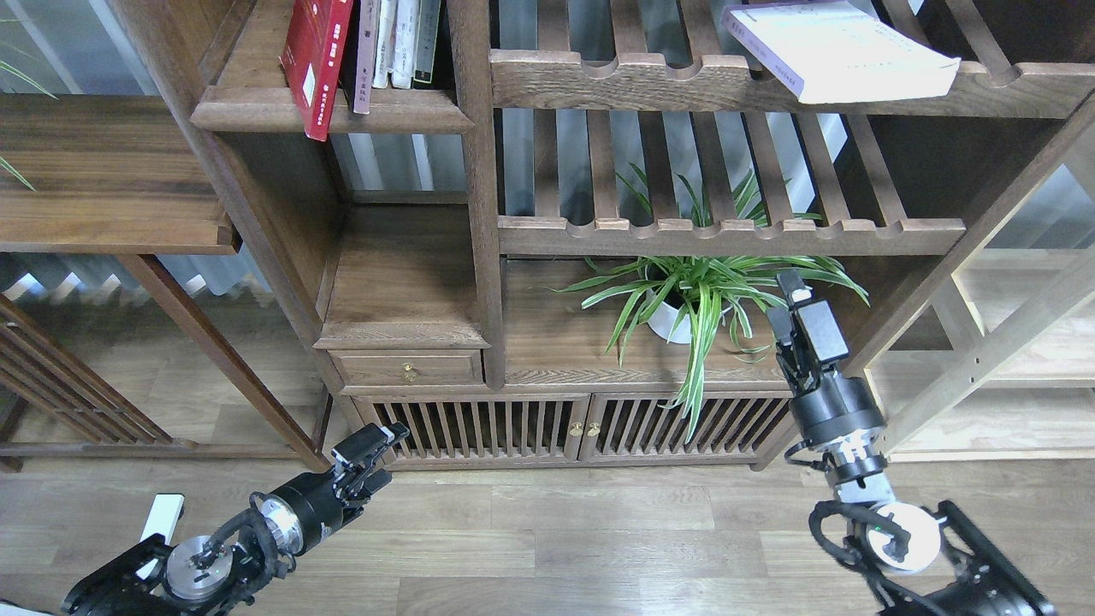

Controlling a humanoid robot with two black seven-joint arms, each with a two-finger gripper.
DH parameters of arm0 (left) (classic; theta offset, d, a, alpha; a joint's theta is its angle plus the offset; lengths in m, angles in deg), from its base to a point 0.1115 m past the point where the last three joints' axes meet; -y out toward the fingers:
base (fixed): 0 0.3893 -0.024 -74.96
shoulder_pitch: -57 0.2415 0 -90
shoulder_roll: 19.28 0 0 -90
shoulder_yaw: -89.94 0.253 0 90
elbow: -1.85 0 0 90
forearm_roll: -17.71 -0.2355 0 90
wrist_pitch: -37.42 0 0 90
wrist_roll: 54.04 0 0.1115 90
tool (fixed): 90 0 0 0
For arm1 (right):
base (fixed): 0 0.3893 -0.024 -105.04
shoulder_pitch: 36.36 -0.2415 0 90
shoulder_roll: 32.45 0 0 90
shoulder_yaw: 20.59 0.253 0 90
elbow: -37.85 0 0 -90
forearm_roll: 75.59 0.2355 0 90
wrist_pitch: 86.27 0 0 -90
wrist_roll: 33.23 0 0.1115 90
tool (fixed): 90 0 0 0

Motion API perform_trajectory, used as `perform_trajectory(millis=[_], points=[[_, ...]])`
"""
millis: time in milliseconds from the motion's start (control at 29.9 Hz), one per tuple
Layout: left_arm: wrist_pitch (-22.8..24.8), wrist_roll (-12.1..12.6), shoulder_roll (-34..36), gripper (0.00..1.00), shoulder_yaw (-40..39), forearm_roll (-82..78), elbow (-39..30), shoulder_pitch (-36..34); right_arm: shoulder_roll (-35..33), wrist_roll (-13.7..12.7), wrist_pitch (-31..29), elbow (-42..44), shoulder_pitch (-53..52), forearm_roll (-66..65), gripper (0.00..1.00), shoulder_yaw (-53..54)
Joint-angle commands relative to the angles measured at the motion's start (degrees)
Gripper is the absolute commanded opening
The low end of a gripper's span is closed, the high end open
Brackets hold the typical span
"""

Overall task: Organize books on shelf
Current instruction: 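Reach the right gripper up toward the white book on the upper shelf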

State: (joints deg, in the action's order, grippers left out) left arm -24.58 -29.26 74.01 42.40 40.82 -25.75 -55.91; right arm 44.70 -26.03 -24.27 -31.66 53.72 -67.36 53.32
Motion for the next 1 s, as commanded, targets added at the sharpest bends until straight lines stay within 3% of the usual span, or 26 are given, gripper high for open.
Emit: perform_trajectory(millis=[0, 267, 969], points=[[0.0, 0.0, 0.0, 0.99, -0.1, 0.0, 0.1, -0.5, -3.7, -0.1, 0.0, -0.9, -1.5, -0.1, 1.0, -0.1], [0.0, 0.0, 0.1, 0.99, -0.2, 0.0, 0.4, -1.1, -13.5, 0.0, 0.0, -0.8, -6.0, 1.4, 1.0, 0.7], [0.0, 0.0, 0.1, 0.99, -0.3, 0.1, 0.4, -2.0, -12.2, 0.0, 0.0, 1.6, -16.8, 1.3, 1.0, -0.3]])
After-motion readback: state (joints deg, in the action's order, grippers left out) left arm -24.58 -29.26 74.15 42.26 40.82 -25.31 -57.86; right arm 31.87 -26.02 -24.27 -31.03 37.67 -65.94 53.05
